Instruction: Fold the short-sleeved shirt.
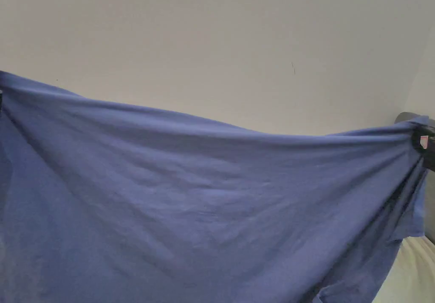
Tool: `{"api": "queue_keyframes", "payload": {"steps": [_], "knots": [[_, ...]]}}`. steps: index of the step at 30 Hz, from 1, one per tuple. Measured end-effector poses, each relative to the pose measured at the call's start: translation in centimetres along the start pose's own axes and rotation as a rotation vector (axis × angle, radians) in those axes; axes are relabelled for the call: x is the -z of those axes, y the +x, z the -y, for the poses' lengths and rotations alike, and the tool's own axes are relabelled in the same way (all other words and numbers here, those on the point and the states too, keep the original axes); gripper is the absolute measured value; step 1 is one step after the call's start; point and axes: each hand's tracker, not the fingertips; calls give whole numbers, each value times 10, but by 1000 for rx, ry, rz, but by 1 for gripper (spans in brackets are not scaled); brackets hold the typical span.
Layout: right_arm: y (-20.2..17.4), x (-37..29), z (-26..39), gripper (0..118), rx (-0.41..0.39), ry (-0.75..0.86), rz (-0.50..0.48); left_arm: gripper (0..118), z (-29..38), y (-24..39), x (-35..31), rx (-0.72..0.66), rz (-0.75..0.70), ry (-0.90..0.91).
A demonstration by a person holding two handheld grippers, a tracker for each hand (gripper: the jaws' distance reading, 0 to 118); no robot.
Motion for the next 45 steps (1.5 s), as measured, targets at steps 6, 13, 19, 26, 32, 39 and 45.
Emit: {"api": "queue_keyframes", "payload": {"steps": [6, 13, 19, 26, 32, 39, 45], "knots": [[6, -1, -51, 2, -26, 84, 18, 0, -51, -14, 1, 2, -18, 79], [6, 26, -89, 2, -80, 120, 50, 0, -89, -14, 40, 36, -34, 94], [7, 70, -98, 2, -160, 117, 69, 0, -96, -18, 100, 29, -32, 58], [17, 145, -97, 2, -154, 88, 85, 1, -92, 9, 170, 86, -33, 15], [20, 217, -84, 2, -227, 73, 136, 0, -79, 43, 229, 162, -41, 14], [8, 283, -60, 2, -210, 51, 136, 0, -40, 55, 316, -37, 59, -117], [-12, 330, -16, 2, -253, 19, 94, 0, 13, 81, 363, -31, 17, -181]]}}
